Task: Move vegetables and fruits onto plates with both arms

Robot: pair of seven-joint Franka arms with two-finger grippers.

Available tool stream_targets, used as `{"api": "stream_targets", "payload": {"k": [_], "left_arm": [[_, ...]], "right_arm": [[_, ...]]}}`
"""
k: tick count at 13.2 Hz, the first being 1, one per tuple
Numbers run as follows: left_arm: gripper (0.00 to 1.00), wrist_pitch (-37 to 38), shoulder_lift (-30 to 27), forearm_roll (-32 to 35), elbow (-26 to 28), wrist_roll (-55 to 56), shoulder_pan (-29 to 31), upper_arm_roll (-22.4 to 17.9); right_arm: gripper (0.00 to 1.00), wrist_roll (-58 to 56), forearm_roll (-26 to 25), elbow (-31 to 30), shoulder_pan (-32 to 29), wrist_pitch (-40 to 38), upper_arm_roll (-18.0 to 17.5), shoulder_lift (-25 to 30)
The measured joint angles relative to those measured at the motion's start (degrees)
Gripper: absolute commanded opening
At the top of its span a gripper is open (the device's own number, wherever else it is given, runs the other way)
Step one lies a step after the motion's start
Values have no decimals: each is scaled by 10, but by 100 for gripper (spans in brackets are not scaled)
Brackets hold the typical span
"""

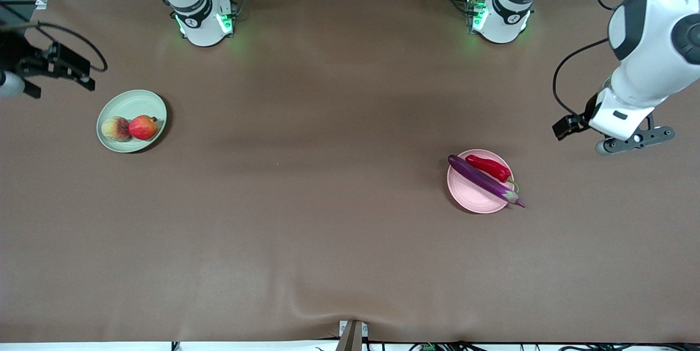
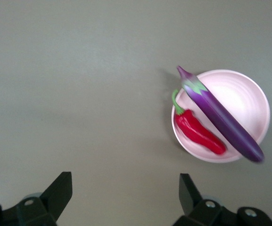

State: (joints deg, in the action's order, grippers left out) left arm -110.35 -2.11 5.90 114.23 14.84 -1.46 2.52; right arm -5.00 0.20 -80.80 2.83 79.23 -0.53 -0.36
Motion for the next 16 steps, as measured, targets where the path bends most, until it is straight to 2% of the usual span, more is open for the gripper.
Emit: {"api": "stream_targets", "payload": {"k": [2, 5, 9, 12, 16], "left_arm": [[100, 47, -5, -17, -35, -39, 3, -2], [100, 123, -6, -28, -99, -50, 5, -3], [100, 218, -5, -36, -178, -61, 5, 13], [100, 288, 13, -36, -230, -110, 5, 26], [100, 318, 25, -36, -266, -136, 23, 38]], "right_arm": [[100, 2, -1, -39, -2, 6, 5, 27], [100, 1, -1, -71, -9, 39, 16, 27], [100, 1, -2, -51, -15, 52, 18, 21], [100, 1, -2, -40, -25, 26, 18, 21], [100, 1, -2, -39, -36, 23, 18, 21]]}}
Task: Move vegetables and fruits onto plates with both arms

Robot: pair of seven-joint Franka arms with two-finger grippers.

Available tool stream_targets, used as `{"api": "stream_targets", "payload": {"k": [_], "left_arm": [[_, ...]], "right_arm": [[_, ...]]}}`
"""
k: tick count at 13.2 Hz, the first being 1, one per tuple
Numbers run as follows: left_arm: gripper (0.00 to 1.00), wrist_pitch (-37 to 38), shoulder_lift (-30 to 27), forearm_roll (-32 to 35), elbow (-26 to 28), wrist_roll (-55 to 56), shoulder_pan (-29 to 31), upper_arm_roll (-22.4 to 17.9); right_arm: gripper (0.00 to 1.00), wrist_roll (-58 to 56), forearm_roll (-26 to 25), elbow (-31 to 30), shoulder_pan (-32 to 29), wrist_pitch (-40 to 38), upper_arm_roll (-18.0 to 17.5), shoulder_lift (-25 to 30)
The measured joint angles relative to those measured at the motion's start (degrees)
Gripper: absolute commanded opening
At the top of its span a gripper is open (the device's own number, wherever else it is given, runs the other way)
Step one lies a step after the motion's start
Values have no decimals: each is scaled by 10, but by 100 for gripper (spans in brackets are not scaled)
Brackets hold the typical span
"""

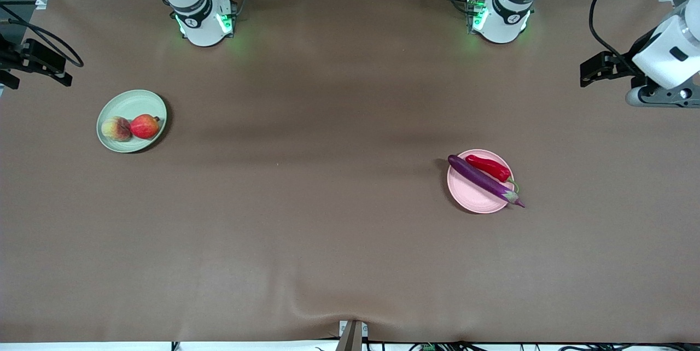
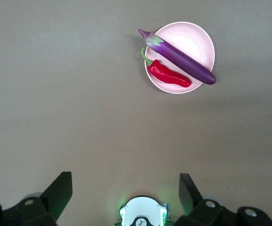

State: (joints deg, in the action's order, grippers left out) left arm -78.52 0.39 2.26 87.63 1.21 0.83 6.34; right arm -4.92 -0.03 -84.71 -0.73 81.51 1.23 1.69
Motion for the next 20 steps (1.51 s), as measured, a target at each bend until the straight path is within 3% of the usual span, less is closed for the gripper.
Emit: {"api": "stream_targets", "payload": {"k": [3, 9, 14, 20], "left_arm": [[100, 0, -2, 0, -1, -2, 34, 18], [100, -33, -5, 0, 27, 23, 25, 28], [100, -51, -49, 0, 74, 24, 29, 27], [100, -58, -52, -5, 67, 22, 8, 10]], "right_arm": [[100, 0, 1, 0, 0, 0, -1, 0], [100, 0, 9, 0, 0, 0, -1, -1], [100, 0, 10, 0, 0, -2, -1, -2], [100, 0, 11, 0, -1, -8, -1, -4]]}}
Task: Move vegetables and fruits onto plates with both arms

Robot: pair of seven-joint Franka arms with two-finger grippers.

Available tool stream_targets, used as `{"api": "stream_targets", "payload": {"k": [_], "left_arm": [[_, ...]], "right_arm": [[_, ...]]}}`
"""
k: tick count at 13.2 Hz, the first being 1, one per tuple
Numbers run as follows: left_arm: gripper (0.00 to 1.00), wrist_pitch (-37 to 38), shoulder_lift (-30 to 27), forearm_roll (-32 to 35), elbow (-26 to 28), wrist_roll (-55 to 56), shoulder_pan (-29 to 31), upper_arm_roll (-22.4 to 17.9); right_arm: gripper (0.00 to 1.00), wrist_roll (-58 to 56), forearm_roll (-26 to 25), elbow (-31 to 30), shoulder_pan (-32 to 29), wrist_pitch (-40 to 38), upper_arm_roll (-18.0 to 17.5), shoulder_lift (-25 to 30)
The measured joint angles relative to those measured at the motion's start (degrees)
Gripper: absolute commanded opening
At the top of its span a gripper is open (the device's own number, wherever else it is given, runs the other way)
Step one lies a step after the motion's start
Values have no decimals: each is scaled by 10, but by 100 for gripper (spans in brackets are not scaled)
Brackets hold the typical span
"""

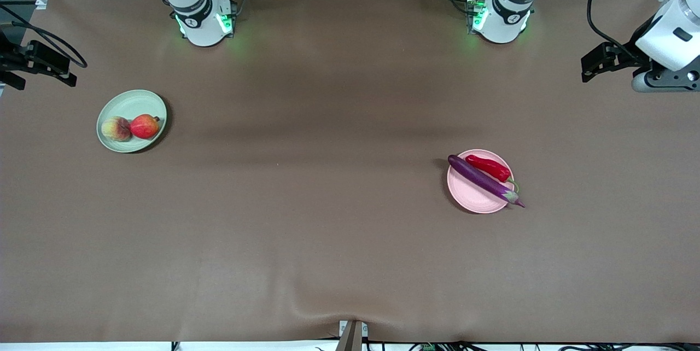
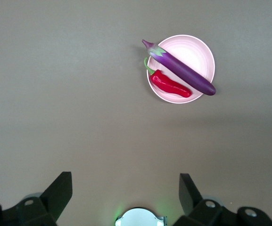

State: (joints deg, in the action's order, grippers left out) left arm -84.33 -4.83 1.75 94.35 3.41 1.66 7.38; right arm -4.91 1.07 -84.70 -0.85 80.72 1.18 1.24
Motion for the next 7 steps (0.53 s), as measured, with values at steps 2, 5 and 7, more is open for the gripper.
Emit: {"api": "stream_targets", "payload": {"k": [2, 5, 7], "left_arm": [[100, -2, 6, -5, -6, 0, -25, -27], [100, -2, 13, -13, -14, 0, -30, -38], [100, -2, 13, -13, -16, 0, -30, -39]], "right_arm": [[100, 0, 0, 0, 0, -1, 0, 0], [100, 0, 1, 0, -1, -2, 0, 0], [100, 0, 1, 0, -1, -3, 1, 0]]}}
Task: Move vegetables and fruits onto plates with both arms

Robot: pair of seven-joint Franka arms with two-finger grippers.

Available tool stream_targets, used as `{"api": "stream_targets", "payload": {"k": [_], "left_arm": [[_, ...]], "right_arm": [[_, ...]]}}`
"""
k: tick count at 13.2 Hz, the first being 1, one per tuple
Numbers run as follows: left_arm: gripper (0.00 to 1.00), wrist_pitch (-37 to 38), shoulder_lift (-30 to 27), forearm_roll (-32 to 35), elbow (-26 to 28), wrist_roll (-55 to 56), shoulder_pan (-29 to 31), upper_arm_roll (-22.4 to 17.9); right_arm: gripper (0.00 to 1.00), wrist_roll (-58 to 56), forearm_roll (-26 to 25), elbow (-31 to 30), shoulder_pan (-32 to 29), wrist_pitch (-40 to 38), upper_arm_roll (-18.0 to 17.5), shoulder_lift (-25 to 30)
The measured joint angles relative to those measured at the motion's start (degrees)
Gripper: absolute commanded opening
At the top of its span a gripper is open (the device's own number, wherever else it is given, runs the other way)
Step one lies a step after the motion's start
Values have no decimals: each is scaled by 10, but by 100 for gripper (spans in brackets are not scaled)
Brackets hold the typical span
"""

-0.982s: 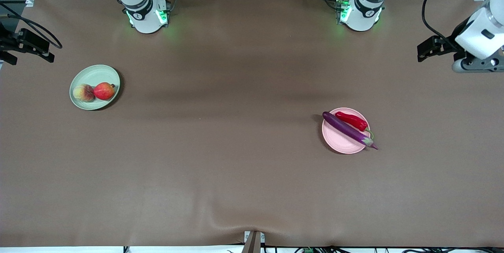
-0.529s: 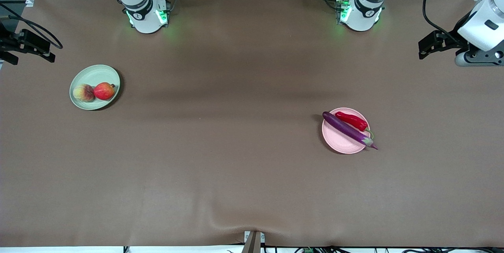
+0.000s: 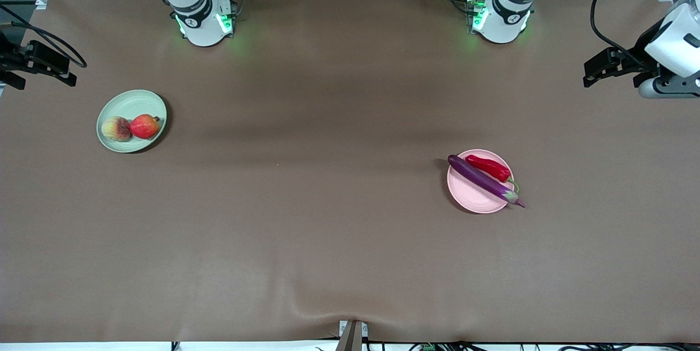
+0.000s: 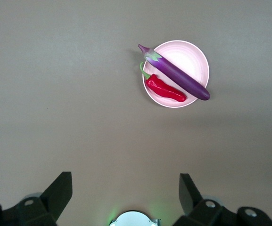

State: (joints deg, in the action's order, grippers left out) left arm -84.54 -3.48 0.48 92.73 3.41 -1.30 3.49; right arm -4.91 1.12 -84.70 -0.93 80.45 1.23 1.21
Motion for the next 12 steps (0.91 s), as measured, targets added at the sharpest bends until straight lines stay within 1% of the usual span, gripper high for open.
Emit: {"api": "stream_targets", "payload": {"k": [12], "left_arm": [[100, -4, 15, 0, -28, 8, 1, -4]], "right_arm": [[100, 0, 5, 0, -7, -3, 0, -1]]}}
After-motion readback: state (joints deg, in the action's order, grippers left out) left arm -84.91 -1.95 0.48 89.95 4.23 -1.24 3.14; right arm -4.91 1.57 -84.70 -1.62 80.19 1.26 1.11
